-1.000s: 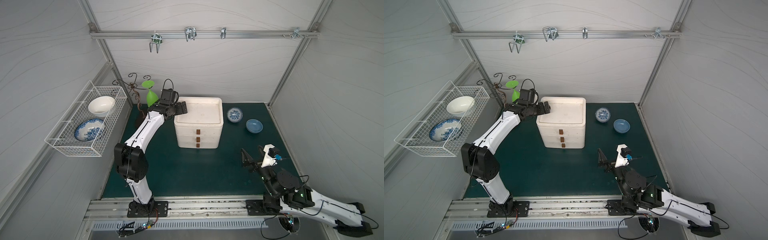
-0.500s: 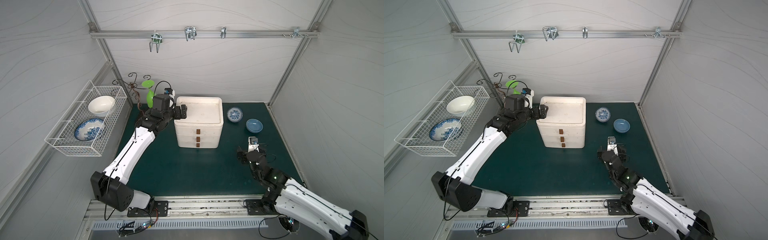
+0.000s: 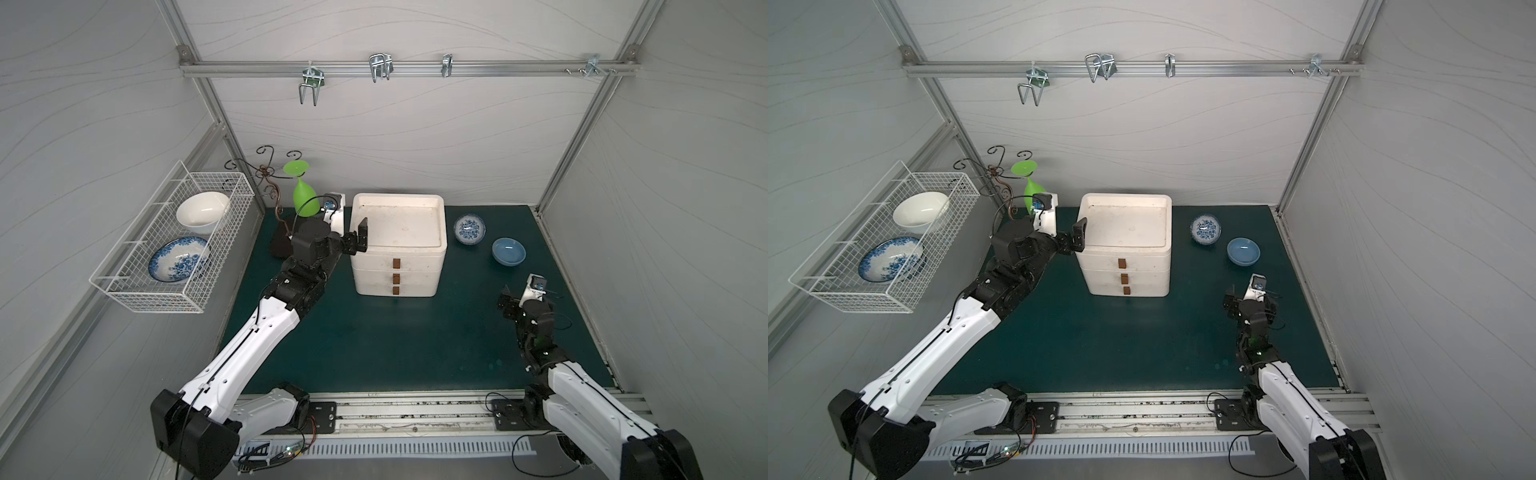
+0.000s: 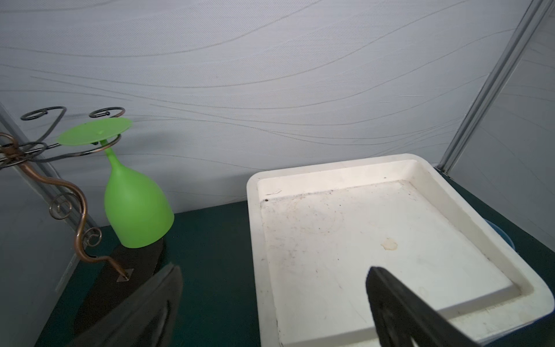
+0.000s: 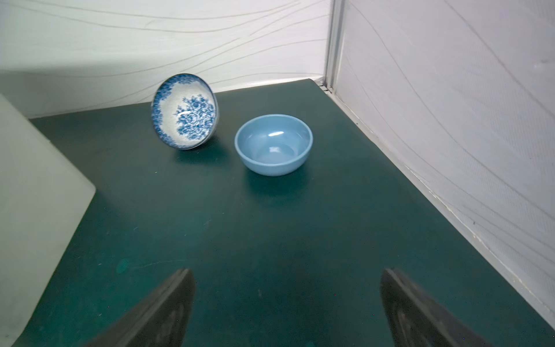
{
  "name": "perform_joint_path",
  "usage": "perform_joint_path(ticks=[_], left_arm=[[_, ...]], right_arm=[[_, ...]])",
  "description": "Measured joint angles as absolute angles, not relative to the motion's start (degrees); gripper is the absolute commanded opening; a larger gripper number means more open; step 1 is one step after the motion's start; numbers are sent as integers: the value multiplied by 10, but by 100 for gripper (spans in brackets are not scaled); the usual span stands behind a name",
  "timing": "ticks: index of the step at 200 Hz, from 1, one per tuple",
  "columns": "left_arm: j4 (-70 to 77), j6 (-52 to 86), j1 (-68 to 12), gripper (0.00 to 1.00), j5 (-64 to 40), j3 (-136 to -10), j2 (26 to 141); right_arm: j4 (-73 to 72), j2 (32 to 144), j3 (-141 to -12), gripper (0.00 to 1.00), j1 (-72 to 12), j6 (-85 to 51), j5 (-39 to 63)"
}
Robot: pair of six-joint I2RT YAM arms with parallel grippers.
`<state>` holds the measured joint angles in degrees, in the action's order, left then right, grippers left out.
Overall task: Put the paint cans in the drawer according to color
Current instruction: Reset both arms
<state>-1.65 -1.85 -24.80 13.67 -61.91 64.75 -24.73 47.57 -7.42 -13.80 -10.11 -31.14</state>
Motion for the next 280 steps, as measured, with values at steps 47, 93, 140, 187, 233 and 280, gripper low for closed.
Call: perform_joint_path(ticks=[47,93,140,187,233,280], left_arm=[[12,-36,-252,100,166,-608,647],[26,-60,-267,100,182,-602,647],[37,-77,-272,100,189,-598,646],[49,-84,-272,100,199,-593,637],[173,-140,-261,100,286,-505,634],[123,-14,-74,100,256,-395,631]], right_arm=[[-277,538,-82,99,-116,-126,-306],[-367,682,-123,99,-104,-107,-322],[-534,834,-133,99,-69,-72,-240],[-530,896,-197,99,-65,16,-20],[-475,898,-263,99,-36,13,26],[-444,898,-262,99,-38,13,34]])
